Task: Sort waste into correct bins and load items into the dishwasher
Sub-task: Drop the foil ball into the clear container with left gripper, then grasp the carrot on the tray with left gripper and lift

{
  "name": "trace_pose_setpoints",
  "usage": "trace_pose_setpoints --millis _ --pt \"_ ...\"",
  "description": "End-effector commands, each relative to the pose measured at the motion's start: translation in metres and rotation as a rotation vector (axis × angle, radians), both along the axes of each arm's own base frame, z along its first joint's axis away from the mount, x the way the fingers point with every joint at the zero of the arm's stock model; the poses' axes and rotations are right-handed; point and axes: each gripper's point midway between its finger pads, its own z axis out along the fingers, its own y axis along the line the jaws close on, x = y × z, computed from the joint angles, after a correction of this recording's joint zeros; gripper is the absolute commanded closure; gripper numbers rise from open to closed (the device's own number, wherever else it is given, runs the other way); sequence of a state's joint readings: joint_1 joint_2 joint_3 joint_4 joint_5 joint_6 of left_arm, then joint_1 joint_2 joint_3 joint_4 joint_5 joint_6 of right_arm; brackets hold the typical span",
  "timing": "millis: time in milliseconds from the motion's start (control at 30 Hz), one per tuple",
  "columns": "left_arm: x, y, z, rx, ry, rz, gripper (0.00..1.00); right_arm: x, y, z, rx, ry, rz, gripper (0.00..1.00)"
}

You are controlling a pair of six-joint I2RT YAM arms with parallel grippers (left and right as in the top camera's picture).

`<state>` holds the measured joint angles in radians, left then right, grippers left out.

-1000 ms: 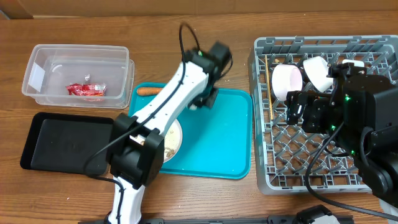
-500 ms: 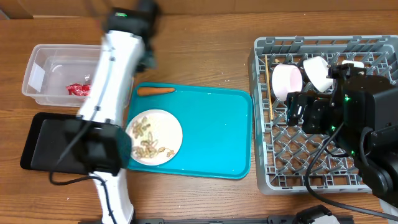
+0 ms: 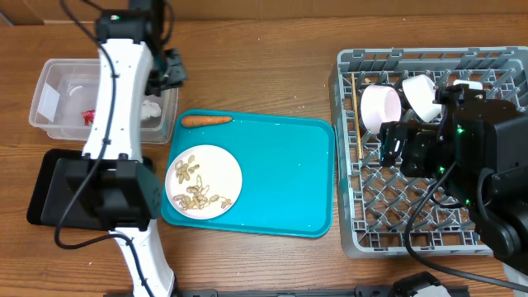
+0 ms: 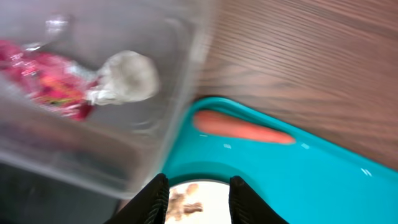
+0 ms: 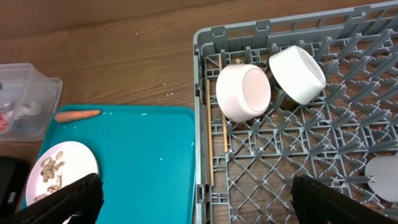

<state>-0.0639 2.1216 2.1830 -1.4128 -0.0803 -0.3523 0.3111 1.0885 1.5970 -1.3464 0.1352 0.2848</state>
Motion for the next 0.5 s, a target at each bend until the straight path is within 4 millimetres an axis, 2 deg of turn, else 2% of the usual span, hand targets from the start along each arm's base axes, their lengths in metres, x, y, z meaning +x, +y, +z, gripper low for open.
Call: trace_pose_setpoints --millis 0,33,100,200,267,367,467 --pt "-0.004 -0.053 0.0 -0.01 0.002 -0.239 0.66 0.003 0.0 0.001 -0.003 -0.004 -0.002 0.0" --pt "-0.004 -0.069 -0.001 0.02 -0.003 -0.312 0.67 0.003 0.0 0.0 -0.005 0.002 -0.002 0.0" --pt "-0.002 -0.087 -0.006 0.091 -0.013 -0.422 0.65 0.004 0.001 -0.002 -0.006 0.01 -0.001 0.0" --pt "-0.001 -0.102 -0.023 0.227 -0.002 -0.525 0.62 0.004 0.003 -0.005 -0.004 0.025 0.005 0.0" --pt "-0.003 -0.104 -0.038 0.272 0.024 -0.548 0.59 0.002 0.002 -0.007 -0.008 0.037 0.005 0.0" --pt "-0.006 -0.103 -0.07 0.29 0.092 -0.609 0.63 0.0 0.001 -0.009 -0.012 0.051 0.005 0.0" --pt "-0.009 -0.09 -0.097 0.291 0.163 -0.616 0.66 -0.001 0.001 -0.011 -0.015 0.059 0.005 0.0"
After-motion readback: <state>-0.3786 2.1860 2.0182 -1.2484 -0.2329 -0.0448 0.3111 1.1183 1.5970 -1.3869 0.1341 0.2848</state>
